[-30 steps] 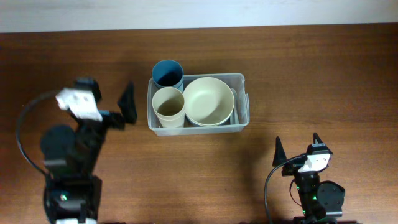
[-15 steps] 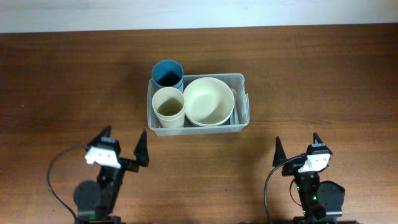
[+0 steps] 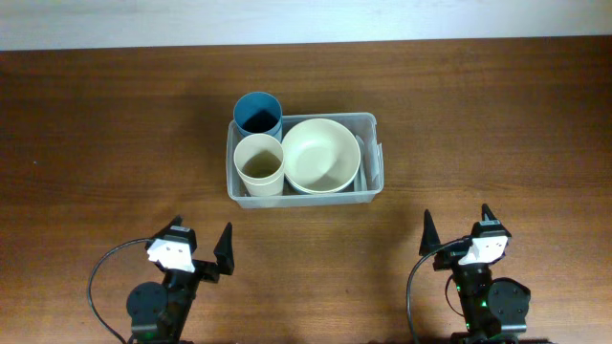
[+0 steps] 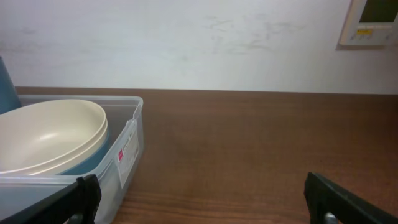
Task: Pack container
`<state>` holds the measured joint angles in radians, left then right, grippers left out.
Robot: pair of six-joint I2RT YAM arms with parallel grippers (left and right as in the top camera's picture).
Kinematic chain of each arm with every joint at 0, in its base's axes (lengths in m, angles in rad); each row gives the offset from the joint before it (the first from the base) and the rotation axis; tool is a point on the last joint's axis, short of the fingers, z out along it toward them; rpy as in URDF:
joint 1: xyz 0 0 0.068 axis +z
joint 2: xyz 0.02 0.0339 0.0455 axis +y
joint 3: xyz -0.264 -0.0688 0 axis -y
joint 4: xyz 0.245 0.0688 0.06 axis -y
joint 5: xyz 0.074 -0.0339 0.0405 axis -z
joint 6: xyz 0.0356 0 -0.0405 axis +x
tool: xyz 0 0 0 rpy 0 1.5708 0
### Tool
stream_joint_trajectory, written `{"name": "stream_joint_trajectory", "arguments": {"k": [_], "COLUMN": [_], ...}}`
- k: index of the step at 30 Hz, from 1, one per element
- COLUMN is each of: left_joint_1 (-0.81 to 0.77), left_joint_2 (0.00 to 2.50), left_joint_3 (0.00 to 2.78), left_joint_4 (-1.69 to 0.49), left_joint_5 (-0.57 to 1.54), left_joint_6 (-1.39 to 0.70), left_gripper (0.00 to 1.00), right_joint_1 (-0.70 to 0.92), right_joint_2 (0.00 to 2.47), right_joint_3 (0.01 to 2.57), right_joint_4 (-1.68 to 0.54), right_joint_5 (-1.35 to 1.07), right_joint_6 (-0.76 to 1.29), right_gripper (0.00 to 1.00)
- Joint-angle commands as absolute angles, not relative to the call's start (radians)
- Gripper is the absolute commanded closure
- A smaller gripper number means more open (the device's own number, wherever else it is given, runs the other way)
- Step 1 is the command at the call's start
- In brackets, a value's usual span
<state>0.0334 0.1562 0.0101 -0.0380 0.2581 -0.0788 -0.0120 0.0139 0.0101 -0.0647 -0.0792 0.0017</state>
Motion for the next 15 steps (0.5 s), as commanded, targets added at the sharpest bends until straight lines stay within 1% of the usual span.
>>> {"name": "stream_joint_trajectory", "arguments": {"k": [1,6,15], "left_joint_1": [0.050,0.062,0.061], "left_joint_2": [0.102,0.039,0.004], "left_joint_3": [0.010,0.010,0.010], "left_joint_4": [-0.061,-0.062,-0.062], "left_joint_5": [0.255,0.255,0.263], "left_joint_6": [-0.028,-0.028,-0.030], "left_gripper": [0.00,0.00,0.00], "right_joint_1": [-0.007,-0.007,-0.007], "right_joint_2": [0.003,0.003,0.003], "right_joint_3": [0.006,0.006,0.006], "right_joint_4": [-0.072,-0.072,-0.072], "right_joint_5": [-0.071,-0.071,-0.071], "right_joint_6": [0.004,0.004,0.004], "right_gripper": [0.01,0.01,0.01]}}
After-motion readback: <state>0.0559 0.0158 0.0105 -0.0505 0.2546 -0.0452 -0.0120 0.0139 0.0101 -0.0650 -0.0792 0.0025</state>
